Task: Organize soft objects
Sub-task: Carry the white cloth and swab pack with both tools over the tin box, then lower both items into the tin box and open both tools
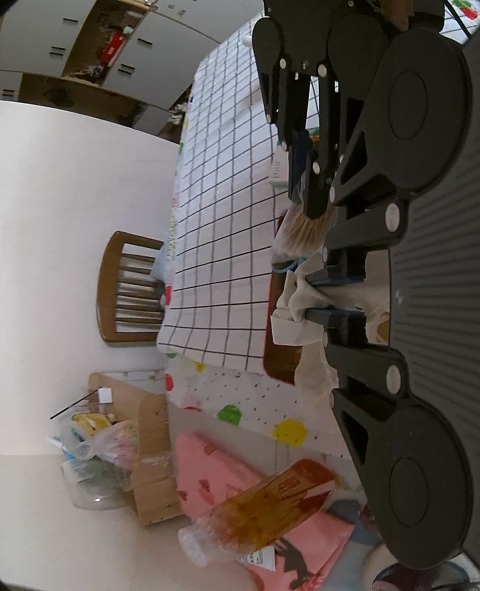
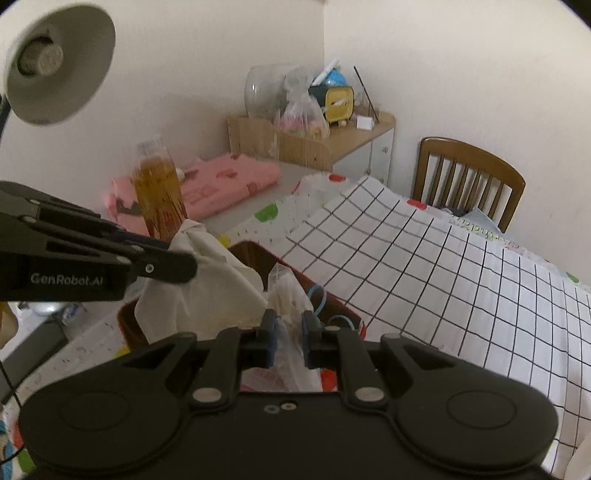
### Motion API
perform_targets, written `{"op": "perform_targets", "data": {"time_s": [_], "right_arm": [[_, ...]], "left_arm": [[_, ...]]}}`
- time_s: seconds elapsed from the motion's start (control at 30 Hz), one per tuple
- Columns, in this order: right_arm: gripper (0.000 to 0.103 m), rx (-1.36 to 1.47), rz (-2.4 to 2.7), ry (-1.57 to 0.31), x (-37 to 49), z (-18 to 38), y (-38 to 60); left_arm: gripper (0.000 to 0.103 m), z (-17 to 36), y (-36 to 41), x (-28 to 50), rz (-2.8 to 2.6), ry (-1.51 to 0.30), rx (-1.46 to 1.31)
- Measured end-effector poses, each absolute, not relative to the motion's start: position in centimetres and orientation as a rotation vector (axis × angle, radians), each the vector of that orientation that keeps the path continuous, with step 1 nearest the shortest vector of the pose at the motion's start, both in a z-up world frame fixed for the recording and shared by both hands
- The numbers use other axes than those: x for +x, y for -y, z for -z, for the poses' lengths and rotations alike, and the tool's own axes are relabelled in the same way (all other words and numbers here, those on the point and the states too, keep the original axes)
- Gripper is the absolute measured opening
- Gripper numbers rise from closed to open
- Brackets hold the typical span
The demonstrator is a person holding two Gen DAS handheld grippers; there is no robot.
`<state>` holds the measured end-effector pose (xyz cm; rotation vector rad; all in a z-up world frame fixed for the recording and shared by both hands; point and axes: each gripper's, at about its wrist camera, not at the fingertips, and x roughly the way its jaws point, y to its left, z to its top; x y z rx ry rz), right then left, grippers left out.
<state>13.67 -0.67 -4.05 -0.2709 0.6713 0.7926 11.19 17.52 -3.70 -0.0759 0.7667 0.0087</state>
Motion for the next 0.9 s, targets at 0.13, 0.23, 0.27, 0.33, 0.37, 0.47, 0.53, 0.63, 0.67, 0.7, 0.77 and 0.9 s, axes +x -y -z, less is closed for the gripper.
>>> {"op": "perform_targets", "data": {"time_s": [0.13,0.23,0.27,0.33,0.37,0.47,0.53,0.63,0.67,0.7,0.77,0.9], "right_arm": [[0.013,-0.298,-0.784,-0.680,14.0,5.2,-0.1],[0.014,-0.316,-0.792,-0.678,14.0,5.4,-0.6],[0.014,-0.319,-0.796,-0.679,14.0,5.5,-0.8],[0.015,-0.325,-0.802,-0.679,13.9,5.6,-0.9],[0.015,-0.326,-0.805,-0.679,13.9,5.6,-1.0],[0.017,-0.321,-0.810,-0.684,13.8,5.7,-1.1],[0.020,-0.317,-0.815,-0.696,13.8,5.7,-1.3],[0.021,-0.334,-0.818,-0.701,13.8,5.8,-1.4],[0.022,-0.335,-0.818,-0.702,13.7,5.7,-1.4],[0.023,-0.329,-0.820,-0.704,13.6,5.7,-1.3],[0.026,-0.310,-0.829,-0.717,13.7,5.6,-1.0],[0.040,-0.298,-0.828,-0.716,13.5,5.3,-0.5]], "left_arm": [[0.012,5.1,-17.3,11.9,-0.003,-0.803,-0.088],[0.012,6.0,-17.3,12.3,-0.001,-0.826,-0.086],[0.012,6.2,-17.2,12.4,0.001,-0.832,-0.086],[0.012,6.7,-17.2,12.5,0.000,-0.843,-0.083],[0.012,6.9,-17.2,12.5,0.000,-0.848,-0.084],[0.012,7.5,-17.4,12.7,-0.006,-0.866,-0.091],[0.012,7.9,-17.6,12.8,-0.009,-0.878,-0.099],[0.012,8.4,-17.8,12.8,-0.011,-0.894,-0.105],[0.012,8.5,-17.9,12.8,-0.013,-0.899,-0.108],[0.012,8.6,-17.9,12.8,-0.014,-0.903,-0.111],[0.012,8.7,-18.0,12.7,-0.015,-0.903,-0.115],[0.013,8.5,-17.8,12.4,-0.021,-0.896,-0.107]]}}
